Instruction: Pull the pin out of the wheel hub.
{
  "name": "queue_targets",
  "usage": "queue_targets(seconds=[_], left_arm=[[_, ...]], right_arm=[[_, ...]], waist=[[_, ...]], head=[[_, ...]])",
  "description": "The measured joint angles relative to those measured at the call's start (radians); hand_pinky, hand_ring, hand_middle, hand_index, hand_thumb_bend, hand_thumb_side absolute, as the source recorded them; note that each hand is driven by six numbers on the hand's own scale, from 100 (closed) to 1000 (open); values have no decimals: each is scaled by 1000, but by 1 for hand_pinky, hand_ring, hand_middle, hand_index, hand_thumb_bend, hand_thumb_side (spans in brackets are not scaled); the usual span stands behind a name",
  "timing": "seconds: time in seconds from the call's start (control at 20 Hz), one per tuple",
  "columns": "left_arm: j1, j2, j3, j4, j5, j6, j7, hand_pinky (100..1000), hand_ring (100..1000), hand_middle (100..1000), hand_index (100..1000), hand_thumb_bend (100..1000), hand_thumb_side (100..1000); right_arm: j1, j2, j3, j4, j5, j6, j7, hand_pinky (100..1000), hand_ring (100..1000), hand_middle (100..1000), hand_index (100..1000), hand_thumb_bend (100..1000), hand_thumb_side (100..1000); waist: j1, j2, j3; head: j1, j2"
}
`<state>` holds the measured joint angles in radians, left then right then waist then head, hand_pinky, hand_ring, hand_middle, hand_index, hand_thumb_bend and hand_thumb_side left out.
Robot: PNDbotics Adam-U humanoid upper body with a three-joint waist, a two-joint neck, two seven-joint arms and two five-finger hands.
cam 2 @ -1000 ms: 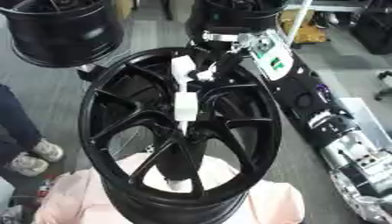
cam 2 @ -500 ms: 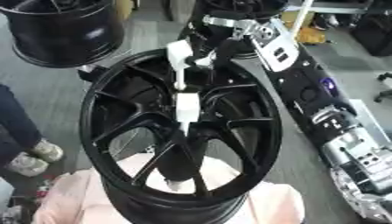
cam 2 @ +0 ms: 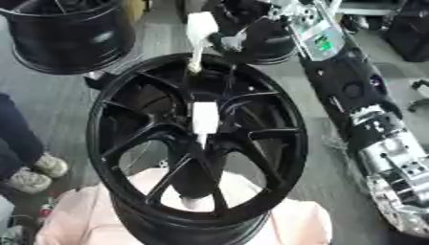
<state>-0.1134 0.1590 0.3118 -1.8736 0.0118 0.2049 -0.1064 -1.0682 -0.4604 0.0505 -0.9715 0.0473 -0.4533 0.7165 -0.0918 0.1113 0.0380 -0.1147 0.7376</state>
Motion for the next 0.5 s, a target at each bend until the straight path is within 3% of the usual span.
queue_targets(seconds=[0.25, 0.5], left_arm=[[2, 0, 5, 0, -2, 2, 3, 686, 587, 585, 614, 232, 630], [6, 0, 11, 0, -2, 2, 9, 686, 587, 585, 613, 231, 630]], right_arm=[[105, -122, -98, -69, -89, 5, -86, 653, 538, 403, 512, 135, 169], [334, -215, -249, -120, -153, 19, -240, 639, 532, 404, 513, 114, 168]], waist=[[-1, -7, -16], [7, -7, -28]], head=[[12, 8], [25, 8]])
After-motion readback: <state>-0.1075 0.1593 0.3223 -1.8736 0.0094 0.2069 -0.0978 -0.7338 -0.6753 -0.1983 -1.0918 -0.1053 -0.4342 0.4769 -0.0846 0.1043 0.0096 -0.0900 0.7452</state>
